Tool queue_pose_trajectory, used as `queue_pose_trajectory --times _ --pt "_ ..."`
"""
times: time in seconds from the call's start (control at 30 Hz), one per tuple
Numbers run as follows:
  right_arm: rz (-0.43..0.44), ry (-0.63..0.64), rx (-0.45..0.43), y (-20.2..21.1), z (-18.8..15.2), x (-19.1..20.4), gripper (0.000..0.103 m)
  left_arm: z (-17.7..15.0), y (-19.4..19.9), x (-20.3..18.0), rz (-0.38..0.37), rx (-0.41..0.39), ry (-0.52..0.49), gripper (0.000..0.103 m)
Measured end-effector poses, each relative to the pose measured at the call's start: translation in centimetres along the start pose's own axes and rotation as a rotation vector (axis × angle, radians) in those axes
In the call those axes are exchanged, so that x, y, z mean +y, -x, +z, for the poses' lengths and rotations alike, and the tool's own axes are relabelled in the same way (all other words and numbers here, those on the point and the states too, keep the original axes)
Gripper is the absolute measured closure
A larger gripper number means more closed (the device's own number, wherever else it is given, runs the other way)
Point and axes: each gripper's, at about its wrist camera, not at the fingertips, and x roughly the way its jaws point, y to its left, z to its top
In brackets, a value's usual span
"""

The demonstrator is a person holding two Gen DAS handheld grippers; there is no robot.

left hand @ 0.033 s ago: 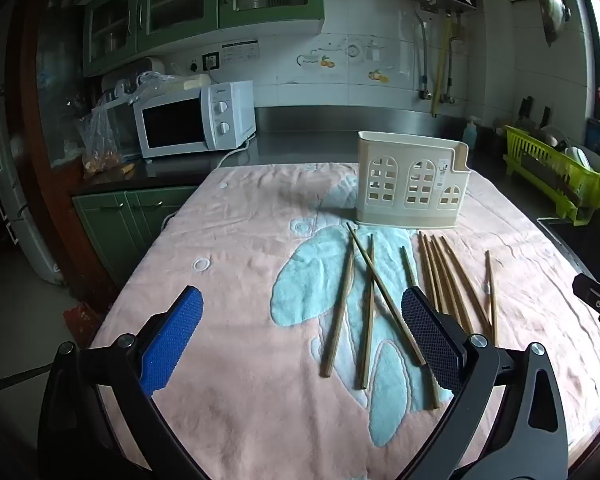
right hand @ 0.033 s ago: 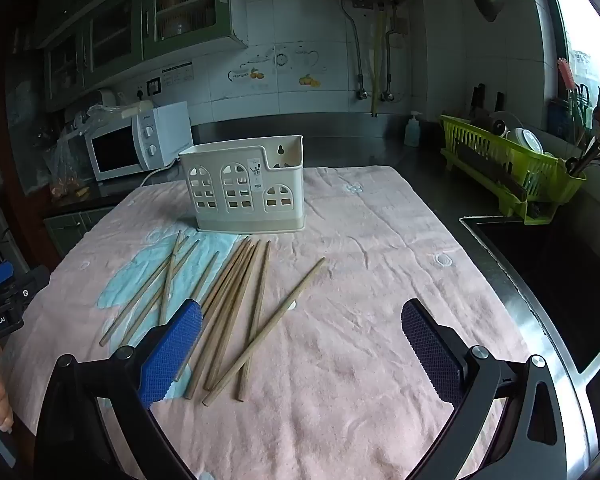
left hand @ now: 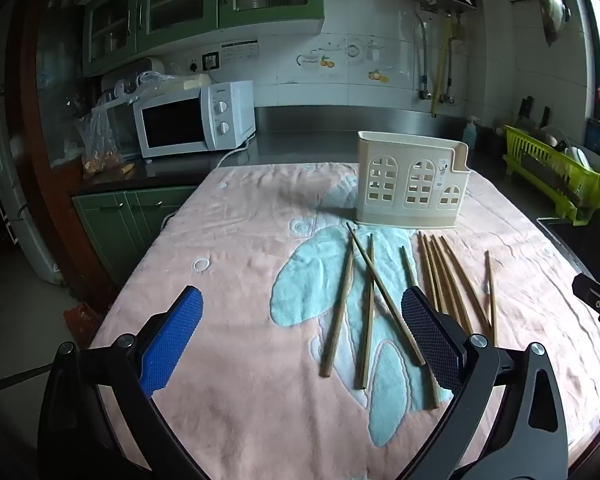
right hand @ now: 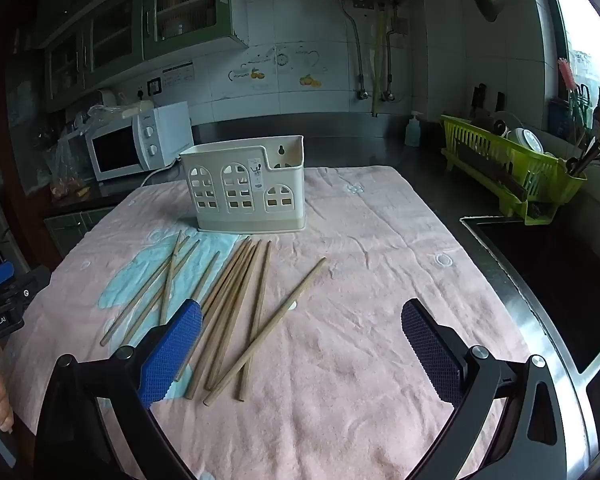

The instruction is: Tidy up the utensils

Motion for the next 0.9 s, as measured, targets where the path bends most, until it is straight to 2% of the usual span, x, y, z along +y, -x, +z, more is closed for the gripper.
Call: queue_pose_trajectory --times 0.9 --pt "0.003 0.001 -0.015 0.49 0.54 0.57 0.006 0.04 -0.26 0.66 0.021 -0.001 0.014 0.005"
